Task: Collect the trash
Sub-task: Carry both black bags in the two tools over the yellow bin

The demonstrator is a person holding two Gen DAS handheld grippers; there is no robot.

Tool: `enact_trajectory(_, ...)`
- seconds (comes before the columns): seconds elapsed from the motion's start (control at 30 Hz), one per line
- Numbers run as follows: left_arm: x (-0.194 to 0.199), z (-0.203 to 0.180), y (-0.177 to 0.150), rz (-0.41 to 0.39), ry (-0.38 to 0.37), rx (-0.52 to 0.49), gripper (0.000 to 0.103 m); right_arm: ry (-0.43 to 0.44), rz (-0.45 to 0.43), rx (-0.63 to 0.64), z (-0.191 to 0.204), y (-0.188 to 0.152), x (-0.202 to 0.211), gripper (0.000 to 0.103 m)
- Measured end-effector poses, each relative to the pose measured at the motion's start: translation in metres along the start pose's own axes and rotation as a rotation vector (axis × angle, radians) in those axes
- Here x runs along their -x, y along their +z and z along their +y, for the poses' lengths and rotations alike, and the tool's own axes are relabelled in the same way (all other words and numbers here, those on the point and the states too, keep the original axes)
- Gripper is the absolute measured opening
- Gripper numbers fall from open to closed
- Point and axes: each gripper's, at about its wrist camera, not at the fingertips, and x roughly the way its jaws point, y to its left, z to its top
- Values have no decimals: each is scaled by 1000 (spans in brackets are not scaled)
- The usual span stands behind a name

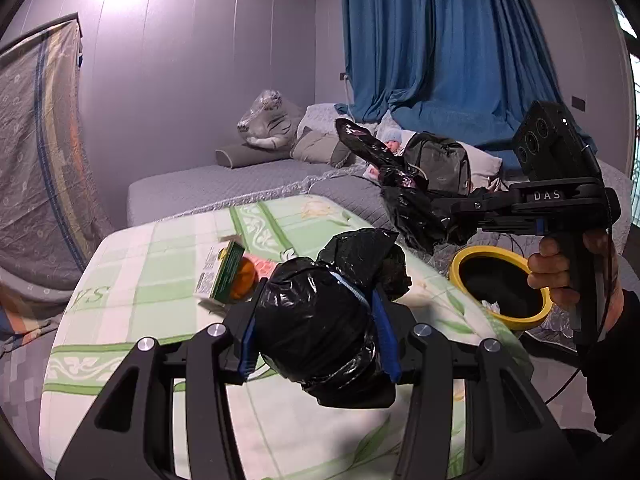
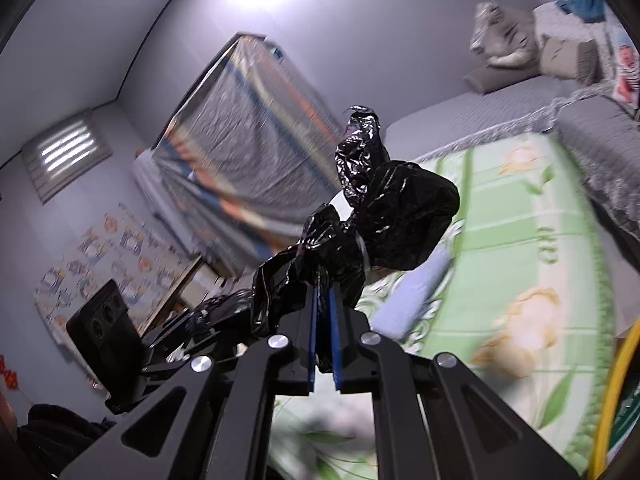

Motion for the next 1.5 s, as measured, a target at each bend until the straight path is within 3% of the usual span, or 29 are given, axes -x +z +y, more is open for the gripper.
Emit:
enact_trajectory(0.47, -34, -47, 40, -52, -77, -50, 46, -201, -214, -64, -57, 2, 105, 5)
enact_trajectory(0.7, -69, -89, 60, -49, -164, -84, 46, -305, -286, -133, -93, -14, 152, 5)
enact_trajectory(1.2, -124, -174, 78, -40, -291, -149, 46, -481, -349, -255, -156, -61, 215, 5)
enact_trajectory(1.5, -155, -209, 73, -14, -310, -182, 46, -566, -344, -310, -182, -83, 226, 5)
